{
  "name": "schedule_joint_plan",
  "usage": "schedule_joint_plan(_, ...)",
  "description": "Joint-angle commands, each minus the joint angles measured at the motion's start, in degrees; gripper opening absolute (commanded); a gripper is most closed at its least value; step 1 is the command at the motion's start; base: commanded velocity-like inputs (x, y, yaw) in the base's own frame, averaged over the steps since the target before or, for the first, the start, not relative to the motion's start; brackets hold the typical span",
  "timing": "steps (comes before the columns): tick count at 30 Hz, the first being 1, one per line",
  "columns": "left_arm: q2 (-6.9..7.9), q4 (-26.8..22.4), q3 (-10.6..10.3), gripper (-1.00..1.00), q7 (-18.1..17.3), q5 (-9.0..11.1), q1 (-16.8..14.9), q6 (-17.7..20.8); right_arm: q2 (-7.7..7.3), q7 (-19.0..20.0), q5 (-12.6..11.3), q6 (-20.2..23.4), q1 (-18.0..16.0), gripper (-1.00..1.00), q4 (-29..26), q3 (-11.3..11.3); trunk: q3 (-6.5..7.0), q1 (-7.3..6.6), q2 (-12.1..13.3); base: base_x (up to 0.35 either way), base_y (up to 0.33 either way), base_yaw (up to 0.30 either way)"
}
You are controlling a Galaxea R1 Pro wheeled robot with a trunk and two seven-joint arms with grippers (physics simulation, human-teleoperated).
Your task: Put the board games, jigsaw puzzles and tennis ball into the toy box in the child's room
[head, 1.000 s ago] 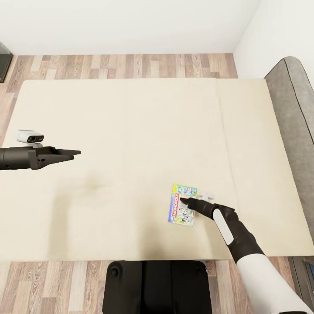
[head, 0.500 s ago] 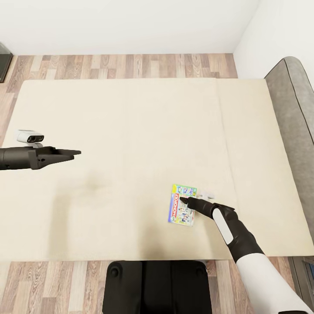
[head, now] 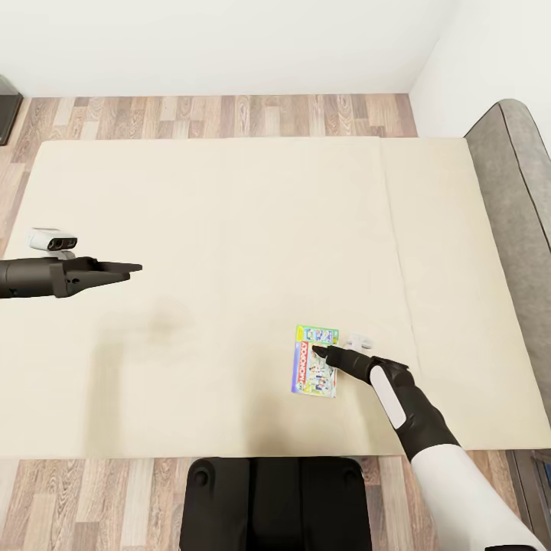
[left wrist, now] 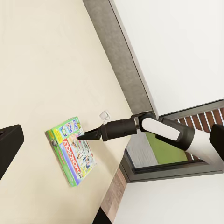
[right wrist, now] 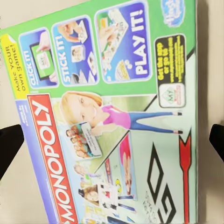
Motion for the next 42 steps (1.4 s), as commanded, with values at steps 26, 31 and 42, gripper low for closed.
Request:
schedule_joint_plan(26,0.06,0.00,-0.02,1.00,-0.22,-0.11,-0.02,0.61,1.17,0.07,0.10,0.24,-0.01,1.00,-0.05,0.37,-0.06,0.03,-0.08,0.000,0.067,0.000)
schedule_joint_plan(31,0.01,0.00,-0.02,1.00,-0.22,-0.11,-0.02,0.61,1.23,0.06,0.11,0.24,-0.01,1.00,0.00,0.46,-0.06,0.03,-0.08,0.000,0.110,0.000)
schedule_joint_plan(42,0.05,0.00,-0.02,1.00,-0.22,-0.10,-0.02,0.61,1.47,0.08,0.11,0.24,-0.01,1.00,0.02,0.47,-0.06,0.03,-0.08,0.000,0.061,0.000)
